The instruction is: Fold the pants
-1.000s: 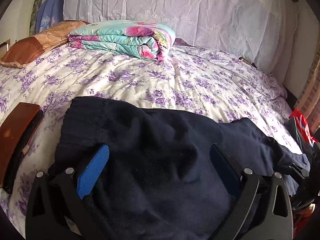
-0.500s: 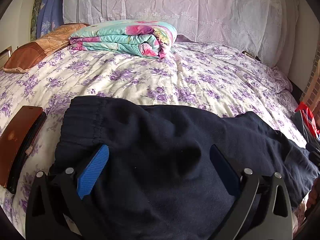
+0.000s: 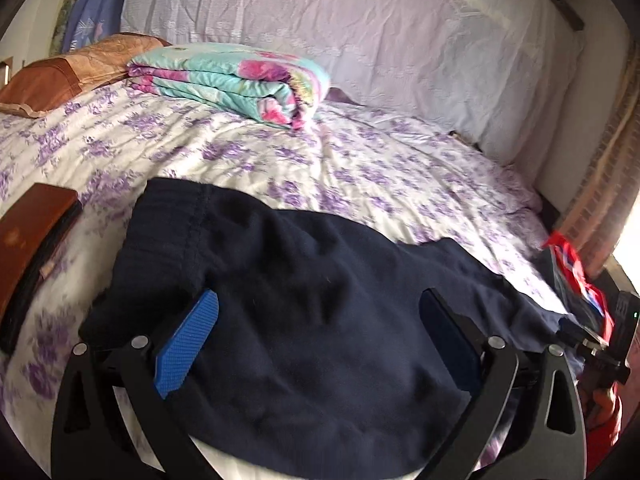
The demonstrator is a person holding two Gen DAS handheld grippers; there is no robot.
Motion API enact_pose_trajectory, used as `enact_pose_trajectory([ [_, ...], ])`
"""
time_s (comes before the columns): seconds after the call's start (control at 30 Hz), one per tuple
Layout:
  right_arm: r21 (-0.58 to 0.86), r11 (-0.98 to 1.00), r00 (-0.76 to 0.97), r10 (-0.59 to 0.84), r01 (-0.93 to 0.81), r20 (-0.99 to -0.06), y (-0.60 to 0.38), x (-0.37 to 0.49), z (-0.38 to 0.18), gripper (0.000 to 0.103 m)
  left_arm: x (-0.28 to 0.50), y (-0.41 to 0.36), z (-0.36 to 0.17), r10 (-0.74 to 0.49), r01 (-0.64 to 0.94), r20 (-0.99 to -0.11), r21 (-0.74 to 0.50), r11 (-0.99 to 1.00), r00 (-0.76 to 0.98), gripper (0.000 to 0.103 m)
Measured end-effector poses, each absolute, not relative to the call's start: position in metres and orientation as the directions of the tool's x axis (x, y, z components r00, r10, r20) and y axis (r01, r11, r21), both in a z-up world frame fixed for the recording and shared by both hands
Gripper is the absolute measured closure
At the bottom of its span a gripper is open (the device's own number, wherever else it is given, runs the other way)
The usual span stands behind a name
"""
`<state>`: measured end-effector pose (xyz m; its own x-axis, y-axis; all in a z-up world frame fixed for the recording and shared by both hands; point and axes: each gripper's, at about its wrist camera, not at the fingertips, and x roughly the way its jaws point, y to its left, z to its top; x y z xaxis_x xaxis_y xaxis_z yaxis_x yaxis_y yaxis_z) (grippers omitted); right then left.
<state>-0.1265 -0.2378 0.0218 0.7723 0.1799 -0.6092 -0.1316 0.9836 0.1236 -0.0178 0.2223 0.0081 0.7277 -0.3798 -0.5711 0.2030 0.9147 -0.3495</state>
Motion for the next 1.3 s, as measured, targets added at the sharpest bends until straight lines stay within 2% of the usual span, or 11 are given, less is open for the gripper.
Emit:
enact_pose_trajectory([
  [0.13,0.168,0.982,0.79,0.038,0.084,-0.612,-0.318,-0.173,0.035,0.004,-0.029,0.208,-0.007,-0.286,0.215,-0.629,-0.188,0.958,0.723,0.005],
  [0.3,0.332,0.898,0.783,-0.02,0.287,-0.622,-0.399,-0.247,0.036,0.004,-0.028,0.197,-0.008,-0.195,0.166,-0.655,-0.108,0.98,0.73,0.005],
  [0.53,0.605,0.699,0.77,0.123,0.381,-0.627,-0.442,-0.263,-0.015,0.003,-0.031,0.202,-0.008,-0.219,0.18,-0.642,-0.126,0.975,0.735,0.005],
  [0.67,0.641,0.677,0.794,0.135,0.363,-0.593,-0.443,-0.243,-0.021,0.005,-0.031,0.2,-0.009,-0.216,0.185,-0.644,-0.117,0.976,0.734,0.005],
  [0.7,0.633,0.683,0.794,0.127,0.365,-0.595,-0.443,-0.238,-0.021,0.02,-0.031,0.199,-0.009,-0.214,0.186,-0.644,-0.113,0.976,0.734,0.005],
  [0.73,0.623,0.693,0.795,0.121,0.361,-0.595,-0.442,-0.233,-0.022,0.046,-0.032,0.199,-0.009,-0.216,0.187,-0.643,-0.114,0.976,0.735,0.005],
  [0.8,0.635,0.675,0.792,0.122,0.376,-0.599,-0.445,-0.227,-0.031,0.07,-0.033,0.2,-0.009,-0.225,0.188,-0.638,-0.126,0.974,0.737,0.005],
  [0.93,0.683,0.646,0.841,0.114,0.341,-0.528,-0.444,-0.236,-0.026,0.078,-0.039,0.203,-0.008,-0.252,0.198,-0.622,-0.155,0.968,0.742,0.005],
  [1.0,0.608,0.727,0.855,0.057,0.318,-0.515,-0.429,-0.234,0.0,0.081,-0.047,0.205,-0.004,-0.253,0.194,-0.61,-0.163,0.967,0.751,0.005],
  [1.13,0.459,0.871,0.889,0.061,0.175,-0.454,-0.369,-0.199,0.064,0.083,-0.069,0.216,0.0,-0.267,0.194,-0.588,-0.186,0.963,0.764,0.005],
  [1.3,0.183,0.975,0.863,0.197,-0.124,-0.466,-0.228,-0.135,0.101,0.083,-0.094,0.263,0.003,-0.29,0.122,-0.581,-0.312,0.942,0.761,0.005],
])
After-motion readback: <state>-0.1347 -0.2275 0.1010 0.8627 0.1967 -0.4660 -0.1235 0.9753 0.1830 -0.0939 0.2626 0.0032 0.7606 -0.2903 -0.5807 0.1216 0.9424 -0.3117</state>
